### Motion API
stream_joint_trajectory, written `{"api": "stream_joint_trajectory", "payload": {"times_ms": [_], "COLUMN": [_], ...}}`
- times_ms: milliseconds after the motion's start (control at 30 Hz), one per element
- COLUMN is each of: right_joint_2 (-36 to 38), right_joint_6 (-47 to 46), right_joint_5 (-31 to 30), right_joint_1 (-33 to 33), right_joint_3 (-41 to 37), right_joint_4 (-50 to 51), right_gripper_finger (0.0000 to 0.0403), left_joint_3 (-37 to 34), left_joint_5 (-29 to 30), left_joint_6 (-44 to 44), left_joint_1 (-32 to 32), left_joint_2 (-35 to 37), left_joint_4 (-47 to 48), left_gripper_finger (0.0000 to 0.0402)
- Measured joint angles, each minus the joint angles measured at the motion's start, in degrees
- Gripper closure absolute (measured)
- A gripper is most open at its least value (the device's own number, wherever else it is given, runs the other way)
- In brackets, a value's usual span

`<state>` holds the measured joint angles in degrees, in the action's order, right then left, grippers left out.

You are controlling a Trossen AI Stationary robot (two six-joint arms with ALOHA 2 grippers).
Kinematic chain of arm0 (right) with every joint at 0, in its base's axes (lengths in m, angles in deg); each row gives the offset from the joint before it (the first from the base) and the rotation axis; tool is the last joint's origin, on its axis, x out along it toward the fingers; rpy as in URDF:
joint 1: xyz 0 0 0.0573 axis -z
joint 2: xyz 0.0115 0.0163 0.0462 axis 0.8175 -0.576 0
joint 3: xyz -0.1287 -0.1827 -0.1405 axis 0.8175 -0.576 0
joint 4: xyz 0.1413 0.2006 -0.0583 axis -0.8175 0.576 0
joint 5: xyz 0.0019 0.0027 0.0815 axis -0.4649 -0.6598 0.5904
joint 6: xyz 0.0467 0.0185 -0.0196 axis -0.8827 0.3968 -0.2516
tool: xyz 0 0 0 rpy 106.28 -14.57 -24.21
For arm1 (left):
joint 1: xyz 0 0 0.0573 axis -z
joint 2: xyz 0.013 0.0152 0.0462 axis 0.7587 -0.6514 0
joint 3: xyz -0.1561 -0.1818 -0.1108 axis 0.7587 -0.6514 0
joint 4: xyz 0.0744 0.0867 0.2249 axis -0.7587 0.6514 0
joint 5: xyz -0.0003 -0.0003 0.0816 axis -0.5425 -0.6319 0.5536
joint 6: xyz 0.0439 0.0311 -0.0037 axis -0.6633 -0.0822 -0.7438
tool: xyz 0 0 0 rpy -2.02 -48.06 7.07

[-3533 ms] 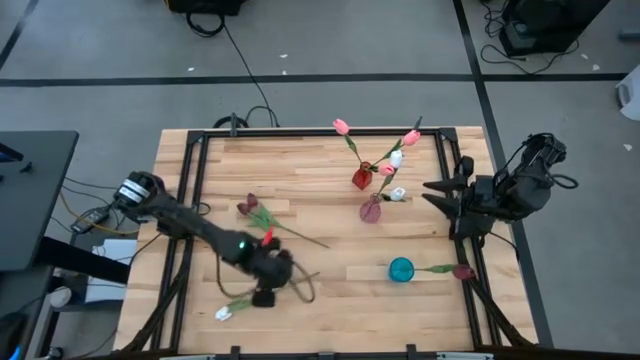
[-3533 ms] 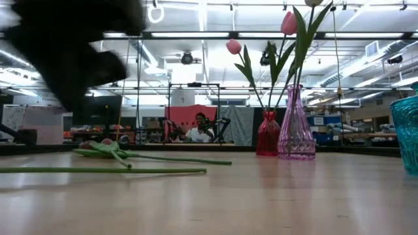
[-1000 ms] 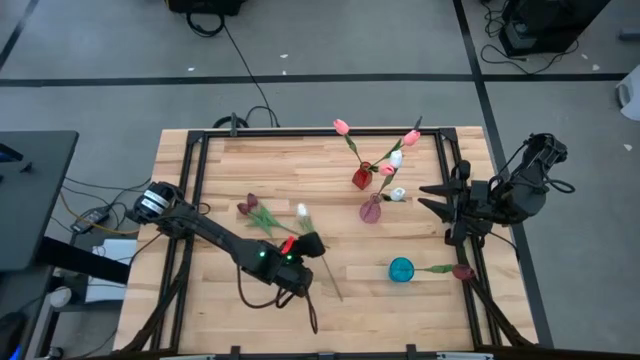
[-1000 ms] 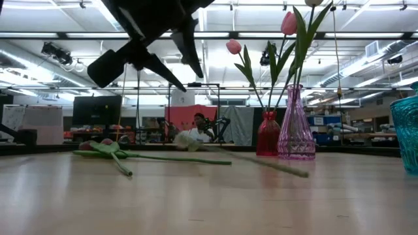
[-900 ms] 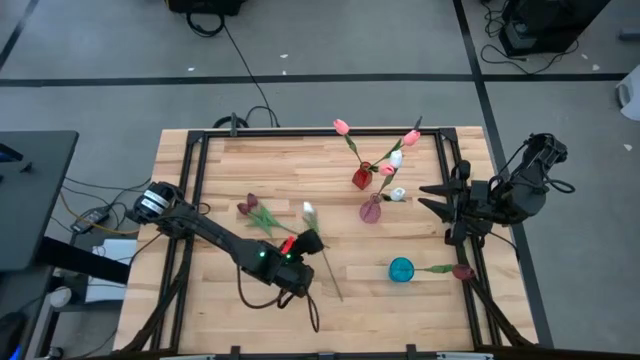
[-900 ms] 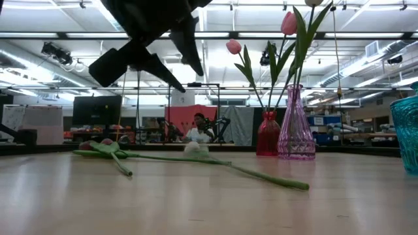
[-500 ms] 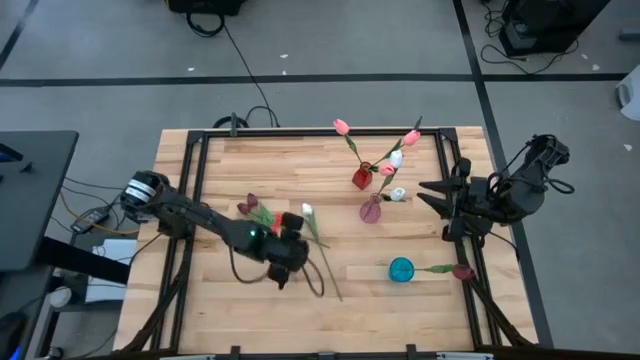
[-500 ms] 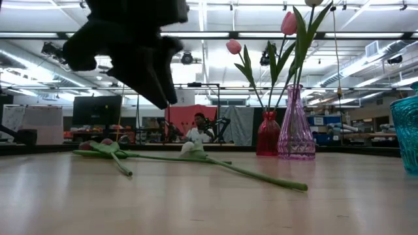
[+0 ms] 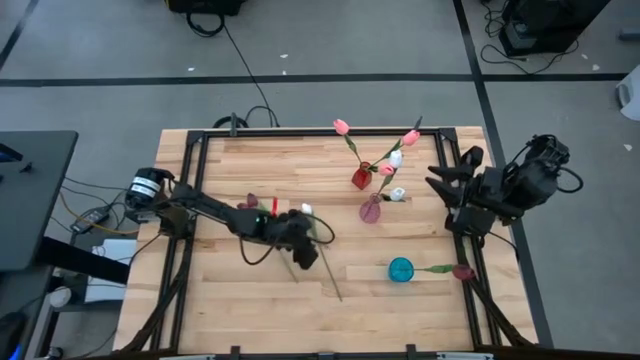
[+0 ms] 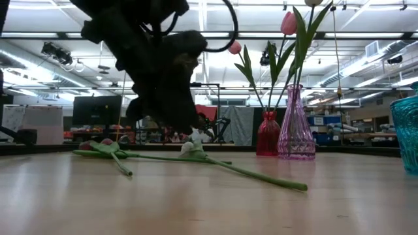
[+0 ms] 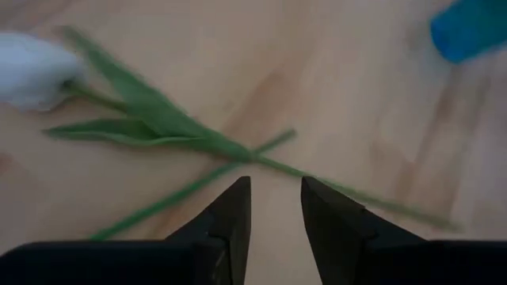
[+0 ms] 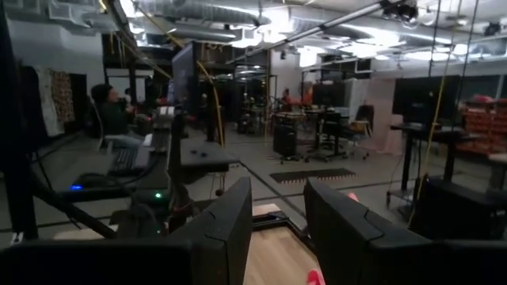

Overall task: Sort flowers into vase by color
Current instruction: Put the white tulip into the pink vase

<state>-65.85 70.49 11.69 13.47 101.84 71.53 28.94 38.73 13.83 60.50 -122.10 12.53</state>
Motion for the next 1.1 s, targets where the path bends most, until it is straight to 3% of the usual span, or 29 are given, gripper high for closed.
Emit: {"api": "stream_joint_trajectory", "payload": {"times_ms": [467, 567, 867, 1100], "right_joint_2": [-0.06, -0.17, 0.02, 1.45], "right_joint_6": [10.34, 13.27, 20.2, 24.18], "right_joint_5": [-1.57, -3.32, -13.16, -20.19], "right_joint_1": [-3.42, -5.02, -10.13, -15.4], "right_joint_3": [0.0, 0.0, 0.0, 0.09], "right_joint_4": [0.51, 0.56, 0.62, 0.48], "right_gripper_finger": [0.0274, 0.0274, 0.0274, 0.0274], "left_joint_3": [0.71, 3.28, 22.75, 35.1], "left_joint_5": [-1.89, 0.95, 9.88, 7.43], "left_joint_6": [20.82, 22.08, 25.79, 29.88], "left_joint_1": [-2.06, -1.3, 1.65, 2.48], "left_joint_2": [-5.19, -5.97, -12.58, -21.68], "left_joint_4": [-4.18, -3.25, 21.81, 35.58], "left_gripper_finger": [0.0275, 0.0275, 0.0275, 0.0275]}}
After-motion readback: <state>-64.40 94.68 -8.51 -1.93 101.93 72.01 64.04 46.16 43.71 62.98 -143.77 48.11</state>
